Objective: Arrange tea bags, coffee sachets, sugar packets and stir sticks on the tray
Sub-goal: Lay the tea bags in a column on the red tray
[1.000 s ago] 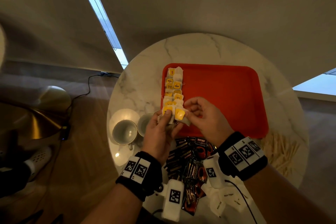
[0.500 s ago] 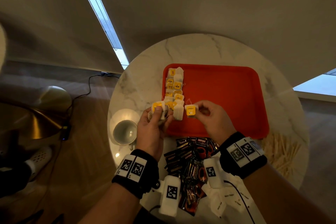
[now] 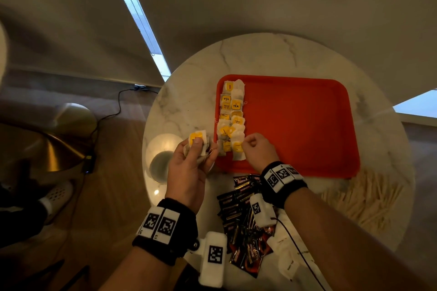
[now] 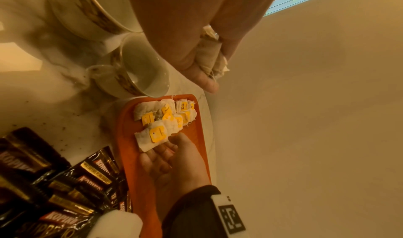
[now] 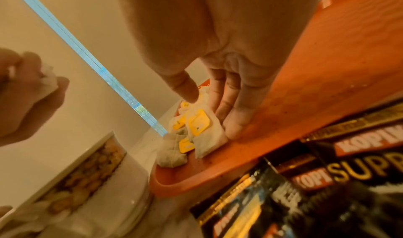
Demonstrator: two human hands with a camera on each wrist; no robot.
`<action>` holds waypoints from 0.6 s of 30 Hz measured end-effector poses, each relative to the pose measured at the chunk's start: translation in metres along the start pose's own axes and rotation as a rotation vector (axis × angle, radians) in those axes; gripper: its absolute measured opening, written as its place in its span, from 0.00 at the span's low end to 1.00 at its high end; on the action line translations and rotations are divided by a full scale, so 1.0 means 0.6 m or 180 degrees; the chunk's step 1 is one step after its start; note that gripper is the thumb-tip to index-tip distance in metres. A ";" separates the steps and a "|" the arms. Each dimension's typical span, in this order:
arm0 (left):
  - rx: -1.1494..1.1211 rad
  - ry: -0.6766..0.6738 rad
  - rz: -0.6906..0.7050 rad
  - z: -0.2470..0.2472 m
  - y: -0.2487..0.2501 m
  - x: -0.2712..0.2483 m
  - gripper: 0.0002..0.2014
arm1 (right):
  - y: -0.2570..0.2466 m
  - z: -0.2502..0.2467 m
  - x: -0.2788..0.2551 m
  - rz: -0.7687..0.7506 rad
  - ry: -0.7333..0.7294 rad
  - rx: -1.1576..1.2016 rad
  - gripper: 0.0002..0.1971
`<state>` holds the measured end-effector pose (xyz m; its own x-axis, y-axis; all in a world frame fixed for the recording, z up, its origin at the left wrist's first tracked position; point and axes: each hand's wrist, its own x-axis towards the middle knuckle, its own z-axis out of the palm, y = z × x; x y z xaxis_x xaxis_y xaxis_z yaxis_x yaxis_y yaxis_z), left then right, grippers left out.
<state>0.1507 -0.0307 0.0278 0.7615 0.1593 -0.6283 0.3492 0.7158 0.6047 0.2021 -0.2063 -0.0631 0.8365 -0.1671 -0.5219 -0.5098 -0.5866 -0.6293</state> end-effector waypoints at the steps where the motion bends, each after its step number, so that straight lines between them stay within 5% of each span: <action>1: -0.0010 0.0006 -0.0004 -0.002 0.000 0.000 0.20 | 0.001 0.001 -0.001 0.0010 0.0034 0.0028 0.08; 9: 0.0253 -0.0189 -0.0138 0.003 -0.011 -0.001 0.14 | -0.002 0.006 0.001 0.0152 0.0009 0.0321 0.10; 13: 0.0490 -0.0219 -0.0152 0.008 -0.018 -0.004 0.17 | -0.036 -0.031 -0.044 -0.0386 0.0332 0.0367 0.09; 18: 0.0851 -0.0346 -0.0168 0.022 -0.033 -0.007 0.18 | -0.088 -0.072 -0.113 -0.0970 -0.0619 0.1156 0.08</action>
<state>0.1477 -0.0546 0.0248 0.7874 0.0426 -0.6150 0.5104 0.5145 0.6891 0.1809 -0.1979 0.0305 0.9228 0.1394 -0.3591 -0.3143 -0.2667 -0.9111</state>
